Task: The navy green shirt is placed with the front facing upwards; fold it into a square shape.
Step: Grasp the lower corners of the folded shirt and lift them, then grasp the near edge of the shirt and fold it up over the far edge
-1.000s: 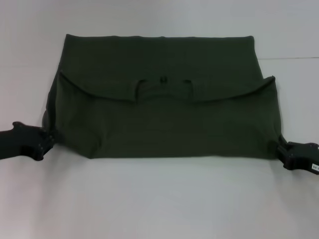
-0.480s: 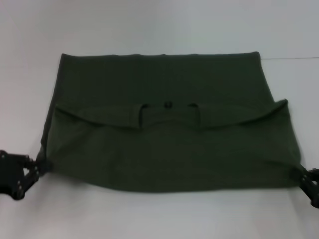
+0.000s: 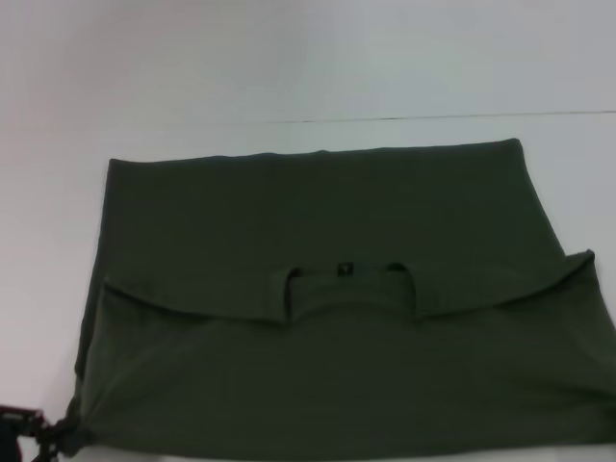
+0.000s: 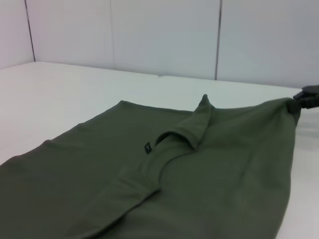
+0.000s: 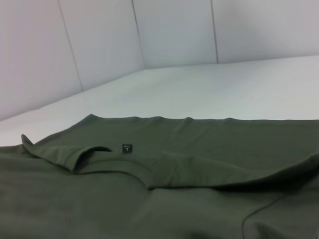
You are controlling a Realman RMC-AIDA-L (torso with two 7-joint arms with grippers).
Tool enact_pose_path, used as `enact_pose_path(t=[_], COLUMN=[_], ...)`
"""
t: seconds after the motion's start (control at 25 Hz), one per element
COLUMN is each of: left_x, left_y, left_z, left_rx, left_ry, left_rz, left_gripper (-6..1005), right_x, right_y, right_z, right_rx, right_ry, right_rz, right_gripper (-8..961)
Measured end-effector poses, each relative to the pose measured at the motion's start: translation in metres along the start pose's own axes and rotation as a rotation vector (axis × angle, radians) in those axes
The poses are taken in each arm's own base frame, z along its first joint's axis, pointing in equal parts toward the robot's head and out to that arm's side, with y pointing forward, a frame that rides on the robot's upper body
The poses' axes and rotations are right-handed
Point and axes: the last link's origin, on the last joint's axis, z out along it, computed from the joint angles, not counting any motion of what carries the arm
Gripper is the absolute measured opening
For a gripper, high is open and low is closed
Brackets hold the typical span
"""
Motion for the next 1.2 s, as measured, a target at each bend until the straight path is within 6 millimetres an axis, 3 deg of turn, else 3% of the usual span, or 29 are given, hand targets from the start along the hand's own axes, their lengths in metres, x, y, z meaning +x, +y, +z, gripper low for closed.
enact_pose_path(t=[0.32, 0.68, 1.0, 1.2], left_x=[-0.012, -0.012, -0.005, 0.001], left_y=[0.024, 0.031, 0.014, 0.003], left_z=[-0.024, -0.039, -0.037, -0.035], left_rx=[0.021, 0.009, 0.077, 0.138], left_ry=[-0.024, -0.040, 0.027, 0.091], left_rz=[-0.043, -0.073, -0.141, -0.178], left_gripper=[43, 43, 42, 42], right_x=[0.005, -0.013, -0.030, -0.050], right_y=[0.013, 0.013, -0.008, -0.022], right_z=[-0.017, -0.033, -0.011, 0.006], right_rx=[-0.062, -0.113, -0.112, -0.138], right_ry=[0.033, -0.003, 0.045, 0.095], right_rz=[-0.021, -0.037, 0.110, 0.175], right_gripper=[46, 45, 45, 46])
